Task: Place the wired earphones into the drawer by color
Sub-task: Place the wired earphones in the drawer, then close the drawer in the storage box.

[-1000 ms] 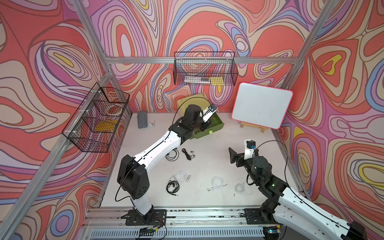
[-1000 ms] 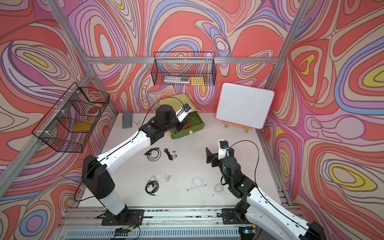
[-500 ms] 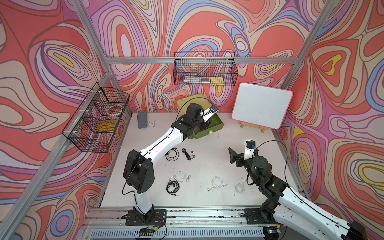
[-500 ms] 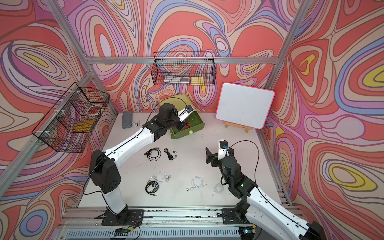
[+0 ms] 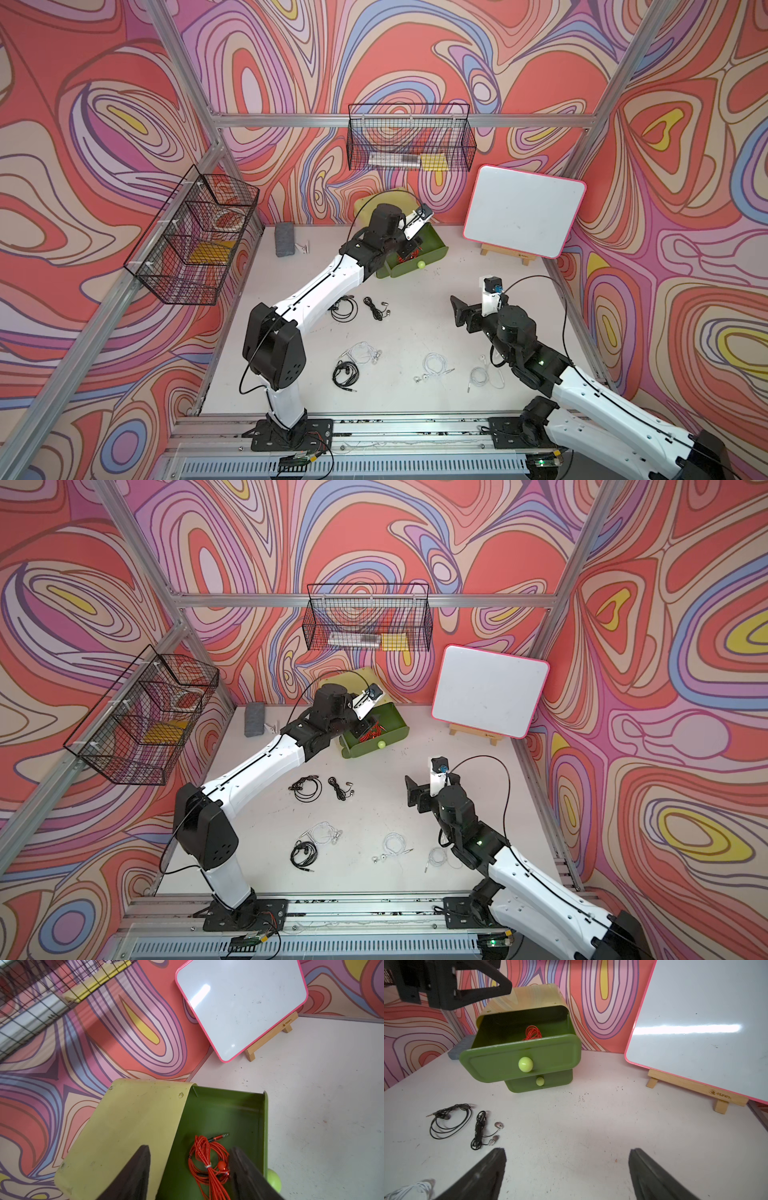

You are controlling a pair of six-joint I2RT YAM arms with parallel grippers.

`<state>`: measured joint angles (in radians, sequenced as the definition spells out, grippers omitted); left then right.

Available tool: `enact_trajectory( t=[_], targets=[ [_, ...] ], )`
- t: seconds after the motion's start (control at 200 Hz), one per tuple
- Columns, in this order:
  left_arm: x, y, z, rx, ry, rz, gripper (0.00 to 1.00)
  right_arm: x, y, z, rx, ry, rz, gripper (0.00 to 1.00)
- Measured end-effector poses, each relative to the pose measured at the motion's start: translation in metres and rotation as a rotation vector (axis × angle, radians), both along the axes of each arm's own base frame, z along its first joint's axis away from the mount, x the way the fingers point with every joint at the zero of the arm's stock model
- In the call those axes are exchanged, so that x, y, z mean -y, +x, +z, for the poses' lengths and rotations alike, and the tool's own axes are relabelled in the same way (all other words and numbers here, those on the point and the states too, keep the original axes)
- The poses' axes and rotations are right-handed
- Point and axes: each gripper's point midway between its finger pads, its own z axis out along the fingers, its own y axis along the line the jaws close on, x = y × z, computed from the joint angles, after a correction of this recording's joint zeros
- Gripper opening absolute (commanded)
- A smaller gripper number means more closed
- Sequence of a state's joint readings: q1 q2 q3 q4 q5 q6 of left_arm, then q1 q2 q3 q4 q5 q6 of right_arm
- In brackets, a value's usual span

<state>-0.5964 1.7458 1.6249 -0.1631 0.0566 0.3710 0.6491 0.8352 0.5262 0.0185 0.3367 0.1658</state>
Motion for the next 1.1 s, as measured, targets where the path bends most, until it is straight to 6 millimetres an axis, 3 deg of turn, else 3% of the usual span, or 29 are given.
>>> enact_trajectory(
  t=[0.13,0.23,0.3,0.401,0.716,1.001,1.102],
  targets=[
    [-0.022,-0.027,0.022,-0.016,-0.104,0.055,0.99,-0.018,0.007,0.011,-0.037,0.034,0.046,0.92],
    [-0.040,-0.052,0.032,-0.036,-0.205,0.092,0.99,-0.032,0.013,0.015,-0.074,0.056,0.080,0.89],
    [-0.052,-0.068,0.029,-0.062,-0.263,0.112,0.99,-0.041,0.018,0.015,-0.111,0.065,0.099,0.86],
    [-0.066,-0.090,0.008,-0.125,-0.320,0.142,0.99,-0.054,0.024,0.014,-0.156,0.075,0.126,0.82],
    [-0.115,-0.153,-0.089,-0.280,-0.381,0.245,0.99,-0.089,0.046,0.003,-0.279,0.074,0.209,0.74],
    [-0.147,-0.185,-0.144,-0.263,-0.401,0.298,0.99,-0.096,0.074,-0.010,-0.369,0.095,0.229,0.67],
    [-0.148,-0.186,-0.145,-0.256,-0.411,0.299,0.99,-0.097,0.083,-0.015,-0.388,0.098,0.228,0.60]
  ],
)
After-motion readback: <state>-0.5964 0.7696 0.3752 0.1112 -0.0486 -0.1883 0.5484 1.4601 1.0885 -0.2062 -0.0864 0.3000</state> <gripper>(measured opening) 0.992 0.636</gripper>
